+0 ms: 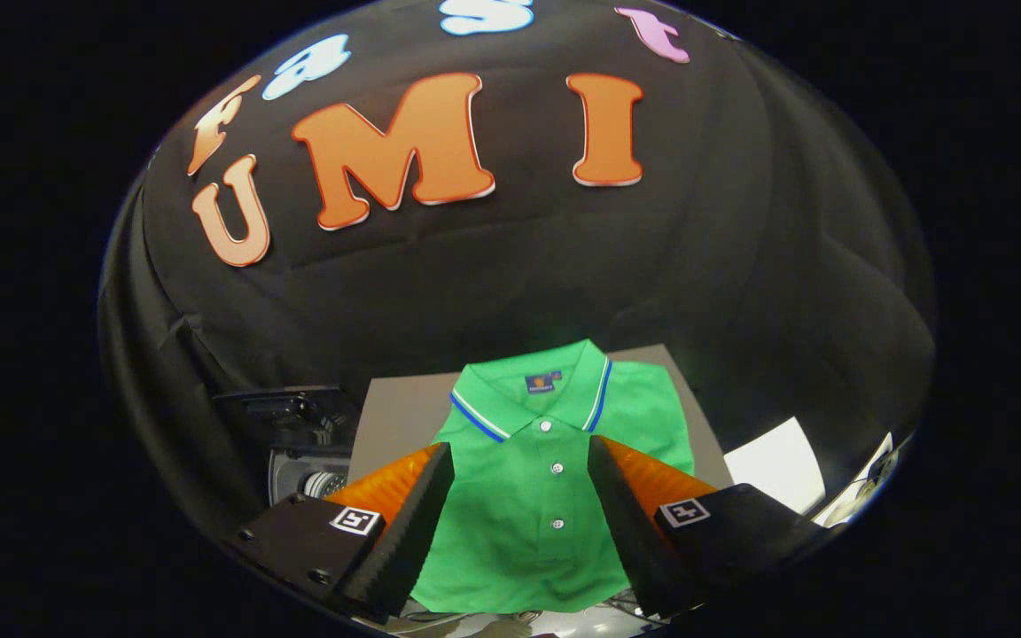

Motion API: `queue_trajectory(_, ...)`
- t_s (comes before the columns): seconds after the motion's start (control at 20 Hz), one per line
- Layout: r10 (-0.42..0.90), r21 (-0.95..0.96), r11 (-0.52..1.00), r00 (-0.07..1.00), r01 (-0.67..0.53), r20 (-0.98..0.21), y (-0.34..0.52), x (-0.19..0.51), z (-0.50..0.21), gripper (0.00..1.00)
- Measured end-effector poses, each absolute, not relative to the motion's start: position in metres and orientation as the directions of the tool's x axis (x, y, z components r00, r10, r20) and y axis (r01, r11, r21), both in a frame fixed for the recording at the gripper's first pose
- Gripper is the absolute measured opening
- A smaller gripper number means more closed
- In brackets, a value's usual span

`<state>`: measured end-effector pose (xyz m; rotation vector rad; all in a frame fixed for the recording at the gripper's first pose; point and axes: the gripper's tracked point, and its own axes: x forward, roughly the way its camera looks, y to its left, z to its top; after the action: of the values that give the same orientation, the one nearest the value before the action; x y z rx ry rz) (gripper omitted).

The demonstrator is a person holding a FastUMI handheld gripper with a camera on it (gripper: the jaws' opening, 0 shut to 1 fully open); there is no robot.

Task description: Put the clothes into the washing machine and then close the washing machine lid.

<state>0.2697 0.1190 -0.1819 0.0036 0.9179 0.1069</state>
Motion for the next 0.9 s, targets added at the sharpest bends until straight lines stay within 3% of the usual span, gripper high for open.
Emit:
queue_trajectory(0.65, 0.048, 0.044, 0.999, 0.274, -0.021, -0.960, 0.090, 0.260, -0.263, 0.99)
queue_trajectory(0.9, -0.003, -0.027, 0.993, 0.210, -0.114, -0.978, 0.090, 0.258, -0.270, 0.98)
